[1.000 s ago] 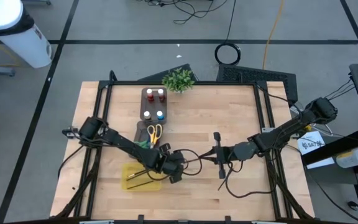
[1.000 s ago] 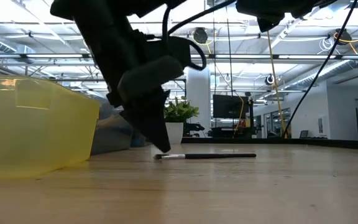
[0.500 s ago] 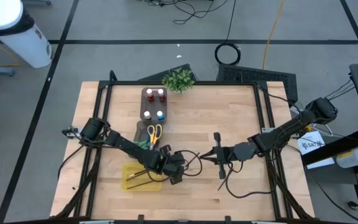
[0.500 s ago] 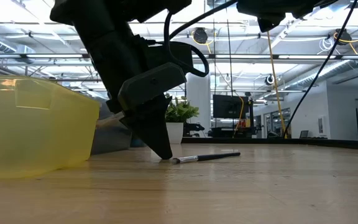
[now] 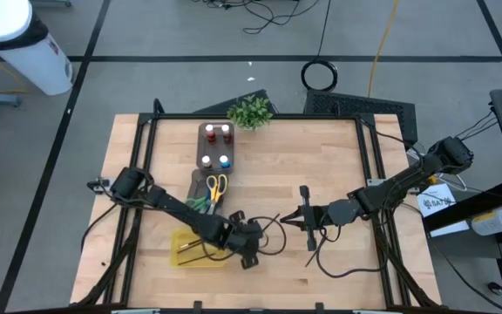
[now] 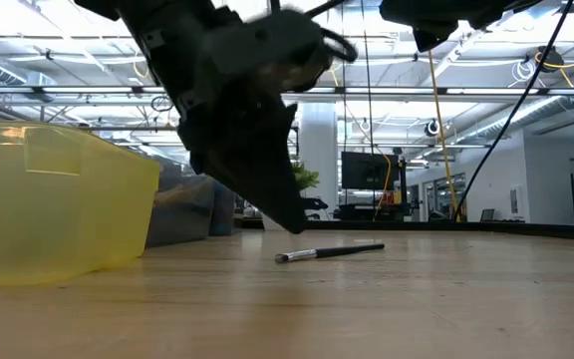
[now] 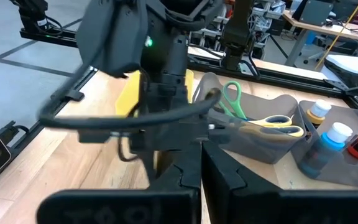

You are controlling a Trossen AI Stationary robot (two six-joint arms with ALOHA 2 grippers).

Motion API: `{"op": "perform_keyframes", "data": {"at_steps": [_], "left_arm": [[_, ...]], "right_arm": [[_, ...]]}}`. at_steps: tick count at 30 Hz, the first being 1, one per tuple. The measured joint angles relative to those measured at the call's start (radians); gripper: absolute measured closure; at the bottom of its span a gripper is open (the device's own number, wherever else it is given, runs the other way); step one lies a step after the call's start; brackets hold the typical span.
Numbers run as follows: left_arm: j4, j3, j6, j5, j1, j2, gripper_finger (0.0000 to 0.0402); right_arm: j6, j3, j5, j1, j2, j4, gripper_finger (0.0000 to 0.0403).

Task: Pick & Place Paint Supplies
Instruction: Put the black paint brush into the yellow bin

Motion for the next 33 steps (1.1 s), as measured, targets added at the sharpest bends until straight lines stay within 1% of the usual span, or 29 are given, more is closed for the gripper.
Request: {"op": "perform_keyframes", "data": {"at_steps": [2, 8, 12, 16, 20, 24, 28, 33], "left_arm": [[-0.022, 0.000, -0.017, -0.020, 0.005, 0.000, 0.0394], [-0.023, 0.000, -0.024, -0.011, 0.014, 0.000, 0.0391], [-0.022, 0.000, -0.025, -0.011, 0.014, 0.000, 0.0397], [-0.022, 0.000, -0.032, -0.011, 0.014, 0.000, 0.0390], [-0.028, 0.000, -0.032, -0.010, 0.013, 0.000, 0.0397], [-0.030, 0.000, -0.033, -0.010, 0.013, 0.000, 0.0390], [-0.042, 0.000, -0.037, -0.010, 0.013, 0.000, 0.0397], [-0.039, 0.000, -0.052, -0.009, 0.013, 0.007, 0.0392]], "right_arm": [[0.000, 0.000, 0.000, 0.000, 0.000, 0.000, 0.0403], [0.000, 0.000, 0.000, 0.000, 0.000, -0.001, 0.0403], [0.000, 0.000, 0.000, 0.000, 0.000, -0.001, 0.0403], [0.000, 0.000, 0.000, 0.000, 0.000, -0.001, 0.0403], [0.000, 0.000, 0.000, 0.000, 0.000, -0.001, 0.0403], [0.000, 0.000, 0.000, 0.000, 0.000, -0.001, 0.0403], [0.000, 0.000, 0.000, 0.000, 0.000, -0.002, 0.0403], [0.000, 0.000, 0.000, 0.000, 0.000, -0.002, 0.0403]]}}
